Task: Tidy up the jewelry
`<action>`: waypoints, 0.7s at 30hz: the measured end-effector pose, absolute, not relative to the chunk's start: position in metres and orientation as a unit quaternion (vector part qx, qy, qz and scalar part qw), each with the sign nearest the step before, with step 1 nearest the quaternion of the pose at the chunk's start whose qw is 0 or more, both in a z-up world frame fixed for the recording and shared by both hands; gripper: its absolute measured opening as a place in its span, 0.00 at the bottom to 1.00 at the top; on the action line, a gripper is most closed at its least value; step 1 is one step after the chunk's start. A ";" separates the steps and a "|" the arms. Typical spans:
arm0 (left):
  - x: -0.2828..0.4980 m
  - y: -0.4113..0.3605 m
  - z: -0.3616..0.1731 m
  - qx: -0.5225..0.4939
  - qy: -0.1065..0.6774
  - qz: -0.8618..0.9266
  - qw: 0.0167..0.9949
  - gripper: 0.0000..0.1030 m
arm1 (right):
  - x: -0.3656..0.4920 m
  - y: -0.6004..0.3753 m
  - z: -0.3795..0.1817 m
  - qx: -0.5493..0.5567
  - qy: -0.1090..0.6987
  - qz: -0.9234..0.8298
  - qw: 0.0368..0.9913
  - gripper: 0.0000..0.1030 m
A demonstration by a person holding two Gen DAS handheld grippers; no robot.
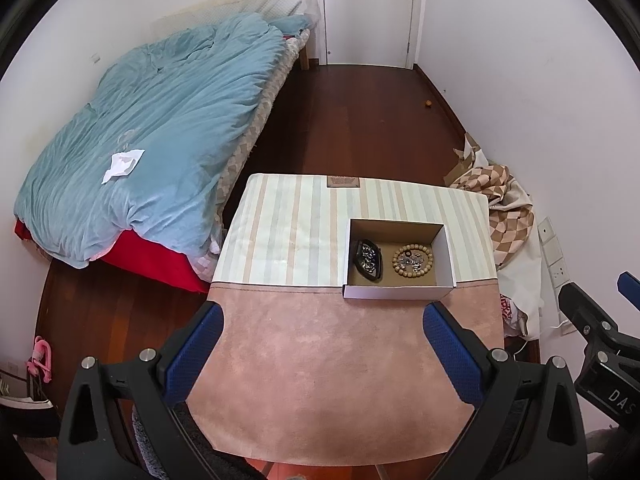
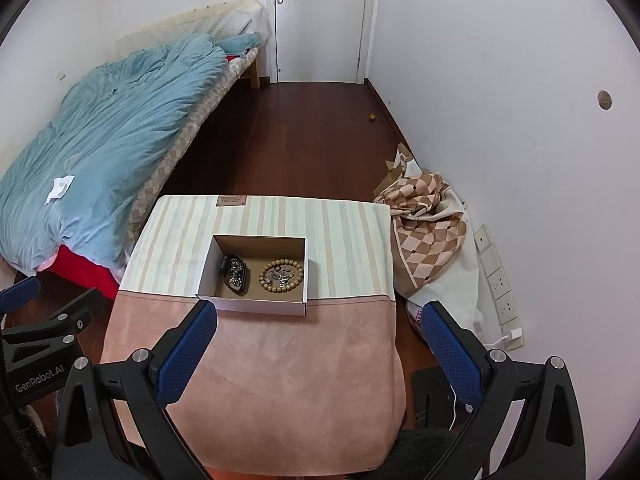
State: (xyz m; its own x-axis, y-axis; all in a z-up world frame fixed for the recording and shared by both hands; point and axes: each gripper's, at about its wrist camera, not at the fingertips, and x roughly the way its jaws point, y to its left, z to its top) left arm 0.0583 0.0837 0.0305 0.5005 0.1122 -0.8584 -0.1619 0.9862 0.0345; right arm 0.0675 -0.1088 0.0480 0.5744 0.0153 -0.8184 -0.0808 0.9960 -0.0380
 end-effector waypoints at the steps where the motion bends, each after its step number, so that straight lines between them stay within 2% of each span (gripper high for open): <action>1: 0.058 0.084 0.030 -0.026 0.494 0.078 0.866 0.99 | 0.067 -0.109 0.048 -0.036 0.461 0.027 0.886 1.00; 21: 0.053 0.085 0.029 -0.035 0.500 0.074 0.862 0.99 | 0.065 -0.105 0.046 -0.039 0.464 0.029 0.885 1.00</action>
